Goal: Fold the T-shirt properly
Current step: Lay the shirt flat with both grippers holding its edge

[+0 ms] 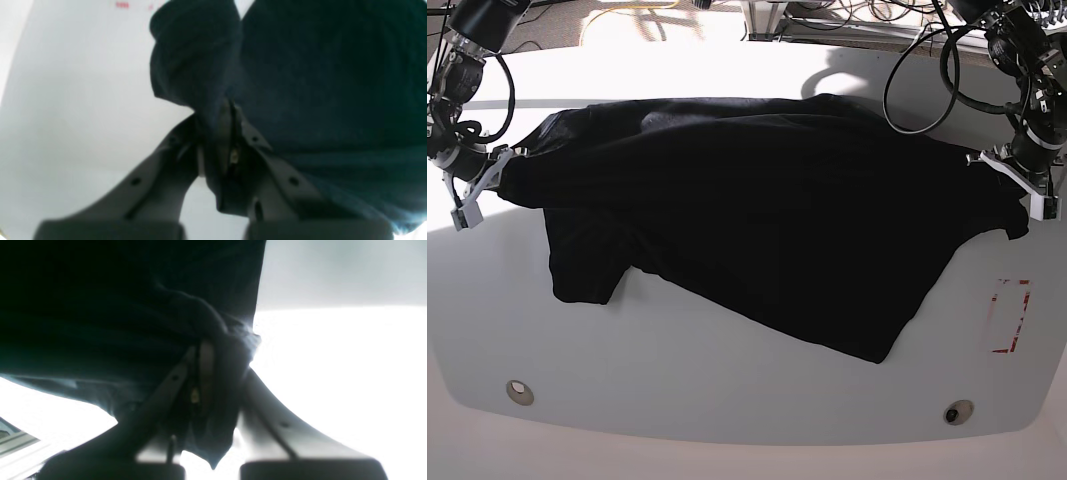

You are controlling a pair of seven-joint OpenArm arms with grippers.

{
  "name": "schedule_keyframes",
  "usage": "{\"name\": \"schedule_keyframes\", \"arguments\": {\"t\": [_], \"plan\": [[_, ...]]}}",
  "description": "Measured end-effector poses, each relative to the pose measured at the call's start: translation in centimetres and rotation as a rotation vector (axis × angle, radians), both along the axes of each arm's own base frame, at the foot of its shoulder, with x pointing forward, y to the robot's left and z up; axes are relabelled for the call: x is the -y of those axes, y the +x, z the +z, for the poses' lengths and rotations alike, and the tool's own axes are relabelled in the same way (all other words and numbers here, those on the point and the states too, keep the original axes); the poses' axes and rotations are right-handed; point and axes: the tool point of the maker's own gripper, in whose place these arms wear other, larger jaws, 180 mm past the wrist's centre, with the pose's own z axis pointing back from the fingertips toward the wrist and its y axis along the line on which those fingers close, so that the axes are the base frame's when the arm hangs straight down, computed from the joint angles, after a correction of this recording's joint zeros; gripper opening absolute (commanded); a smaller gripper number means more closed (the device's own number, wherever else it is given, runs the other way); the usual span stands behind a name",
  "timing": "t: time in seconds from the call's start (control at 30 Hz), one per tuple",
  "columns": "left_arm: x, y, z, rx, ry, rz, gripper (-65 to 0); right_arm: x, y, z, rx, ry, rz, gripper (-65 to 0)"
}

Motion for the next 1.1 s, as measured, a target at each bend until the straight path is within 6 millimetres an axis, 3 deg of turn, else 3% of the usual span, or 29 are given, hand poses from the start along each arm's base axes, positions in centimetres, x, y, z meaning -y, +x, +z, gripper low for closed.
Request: {"name": "schedule_keyframes", "arguments": {"t": [0.17, 0.6, 0.67, 0.77, 0.9, 0.97, 1.1], "plan": [[0.3, -1.9, -1.4, -0.047, -0.019, -0.01, -65.0, -0.9, -2.2, -2.0, -0.065, 0.01, -0.001, -65.0], [0.0, -5.9, -4.0, -0.186, 0.006, -0.032, -64.6, -1.9, -4.4, -3.7, -0.117, 0.031, 0.001, -65.0], [-0.1, -6.2, -4.1, -0.202, 0.02, -0.047, -61.0, -1.9, -4.4, -3.7, -0.117, 0.031, 0.001, -65.0], [-0.4, -6.8, -4.4, -0.231, 0.043, -0.064, -50.0, -2.0, -4.4, -3.6, -0.113, 0.034, 0.001, -65.0], [-0.5, -8.0, -4.9, -0.267, 0.05, -0.072, -26.8, -1.9, -4.4, -3.6, -0.114, 0.033, 0.001, -65.0], [-0.6, -8.5, -5.2, -0.284, 0.05, -0.07, -19.6, -1.9, -4.4, -3.6, -0.114, 0.031, 0.001, -65.0], [-0.4, -8.8, -5.4, -0.294, 0.046, -0.075, -15.4, -1.9, -4.2, -3.5, -0.109, 0.032, 0.001, -65.0]]}}
